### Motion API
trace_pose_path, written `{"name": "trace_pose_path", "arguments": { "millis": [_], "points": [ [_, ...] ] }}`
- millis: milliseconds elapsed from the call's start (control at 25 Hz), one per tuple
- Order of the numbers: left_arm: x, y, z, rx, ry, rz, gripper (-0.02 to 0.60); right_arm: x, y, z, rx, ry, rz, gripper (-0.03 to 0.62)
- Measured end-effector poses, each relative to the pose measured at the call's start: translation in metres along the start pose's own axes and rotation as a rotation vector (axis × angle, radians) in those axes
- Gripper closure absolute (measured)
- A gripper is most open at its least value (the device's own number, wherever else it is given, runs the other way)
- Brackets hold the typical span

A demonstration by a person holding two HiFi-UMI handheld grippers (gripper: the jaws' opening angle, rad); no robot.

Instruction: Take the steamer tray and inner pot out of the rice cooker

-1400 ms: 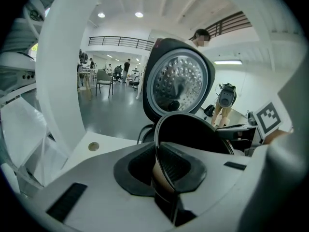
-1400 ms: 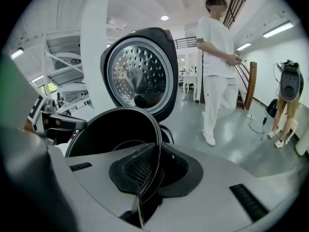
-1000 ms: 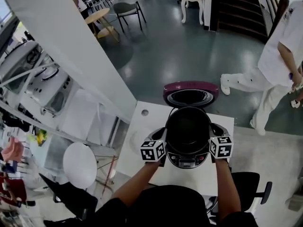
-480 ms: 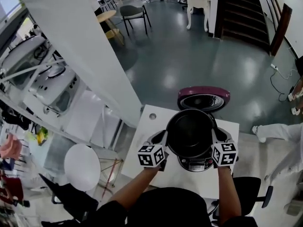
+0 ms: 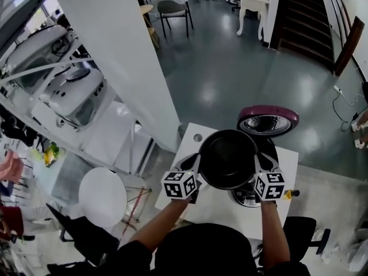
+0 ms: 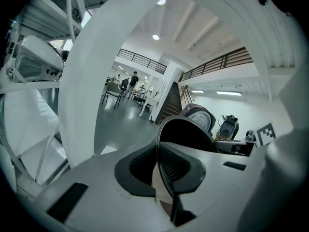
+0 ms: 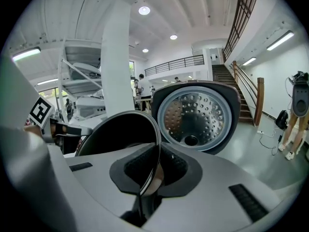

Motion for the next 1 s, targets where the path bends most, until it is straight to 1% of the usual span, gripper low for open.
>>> {"name": "trace_pose_path", "arguments": {
  "millis": [200, 440, 560, 720, 840, 1000],
  "points": [
    [-0.005, 0.014, -0.038, 0.016, 0.017, -0.003, 0.561, -0.009, -0.021, -0.035, 0.020, 0.009, -0.025, 0.569],
    [-0.016, 0.025, -0.079, 0.037, 0.045, -0.012, 0.561, -0.024, -0.048, -0.068, 0.033, 0.007, -0.058, 0.569],
    [-0.030, 0.032, -0.096, 0.050, 0.061, -0.032, 0.561, -0.038, -0.057, -0.081, 0.034, -0.011, -0.082, 0.571],
    [-0.047, 0.036, -0.116, 0.067, 0.080, -0.060, 0.562, -0.055, -0.073, -0.095, 0.034, -0.009, -0.115, 0.571],
    [-0.060, 0.036, -0.129, 0.061, 0.082, -0.080, 0.561, -0.069, -0.083, -0.102, 0.024, -0.009, -0.141, 0.571],
    [-0.087, 0.034, -0.141, 0.048, 0.094, -0.124, 0.561, -0.097, -0.095, -0.104, 0.004, -0.022, -0.187, 0.571]
  ]
}}
Point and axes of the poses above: the fingertips, and each gripper's own axes: y backward along the fingers, z to its right, x out of its top, the point moved 1 cm from there along y, backward along the fingers, and after that the axes turned 15 degrees about -y, right-handed, at the moved point
